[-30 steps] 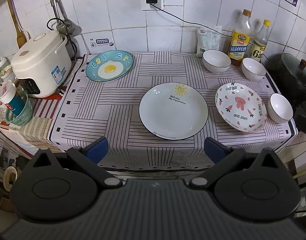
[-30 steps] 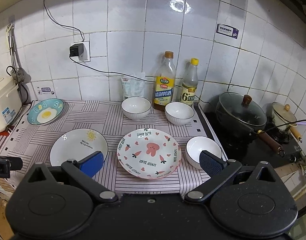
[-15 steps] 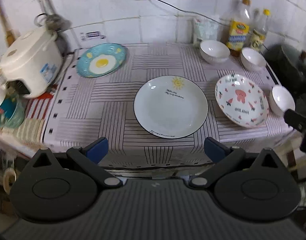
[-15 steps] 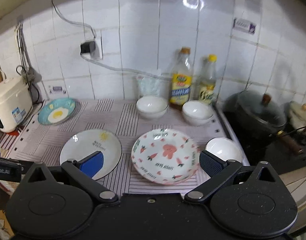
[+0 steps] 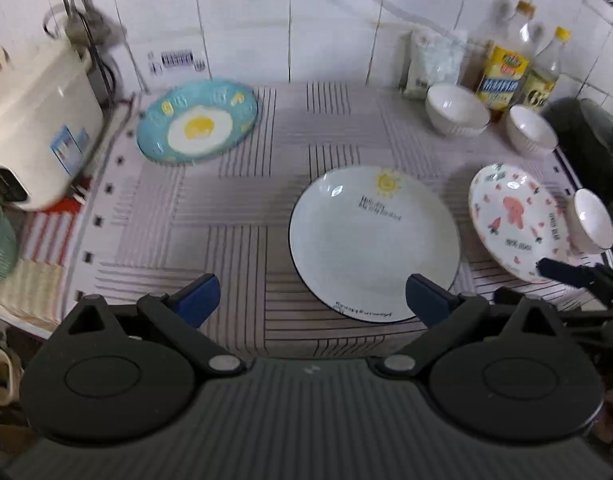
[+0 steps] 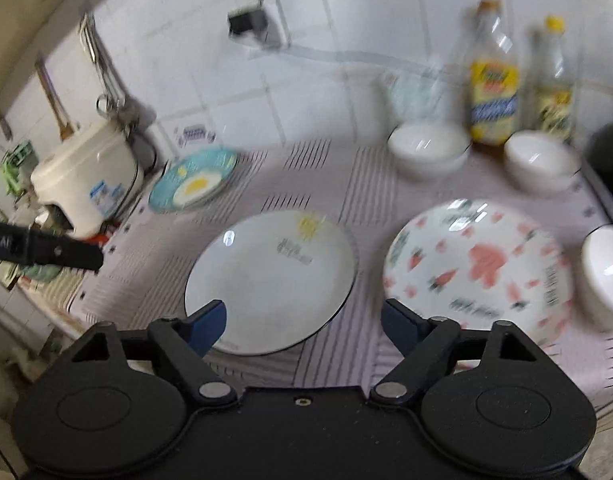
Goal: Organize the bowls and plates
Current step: 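Move both grippers to the white sun plate rim and close on it, then lift the white sun plate with both grippers and carry it toward the teal egg plate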
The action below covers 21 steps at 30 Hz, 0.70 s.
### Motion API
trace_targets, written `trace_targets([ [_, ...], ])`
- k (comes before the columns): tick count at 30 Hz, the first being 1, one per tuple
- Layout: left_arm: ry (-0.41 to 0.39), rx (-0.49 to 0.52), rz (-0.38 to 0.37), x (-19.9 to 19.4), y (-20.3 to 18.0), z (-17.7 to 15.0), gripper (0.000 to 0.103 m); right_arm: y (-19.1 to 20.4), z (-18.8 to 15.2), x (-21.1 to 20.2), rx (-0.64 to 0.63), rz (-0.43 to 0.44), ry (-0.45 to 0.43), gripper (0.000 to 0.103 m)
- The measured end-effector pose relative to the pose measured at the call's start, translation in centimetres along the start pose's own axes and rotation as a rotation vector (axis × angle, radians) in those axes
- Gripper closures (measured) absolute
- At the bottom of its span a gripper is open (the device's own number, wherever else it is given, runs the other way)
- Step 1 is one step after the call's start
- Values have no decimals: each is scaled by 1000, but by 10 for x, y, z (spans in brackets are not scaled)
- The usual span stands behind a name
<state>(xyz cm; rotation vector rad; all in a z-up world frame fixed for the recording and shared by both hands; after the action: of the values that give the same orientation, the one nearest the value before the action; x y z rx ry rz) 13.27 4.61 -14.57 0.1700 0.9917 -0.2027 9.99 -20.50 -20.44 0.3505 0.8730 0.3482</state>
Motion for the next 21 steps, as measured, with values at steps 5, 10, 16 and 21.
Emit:
trace_targets([
  [5,66,-32,4,62,10,-9,22,-9,-13,46,28,13,74,27],
  [10,100,-35,-19,110,17,-15,35,-23,-16,79,216,39,150,45],
  [16,145,-52,-134,140,24,-15,68,-25,-12,93,246,-48,158,75],
  [21,146,-36,-215,155,23,-6,83,-41,-15,92,386,-30,147,86],
])
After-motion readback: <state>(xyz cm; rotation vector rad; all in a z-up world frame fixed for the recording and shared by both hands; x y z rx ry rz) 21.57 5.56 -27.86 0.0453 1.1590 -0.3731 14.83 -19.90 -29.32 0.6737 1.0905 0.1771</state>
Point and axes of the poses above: each gripper's, at about its wrist camera, not at the fingertips, and x roughly the way its jaws point, y to its left, z to its top, the point moved 5 cm from there along x, roughly the way its jaws point, and after that the axes turned 11 degrees about x, right-handed, at the moved point
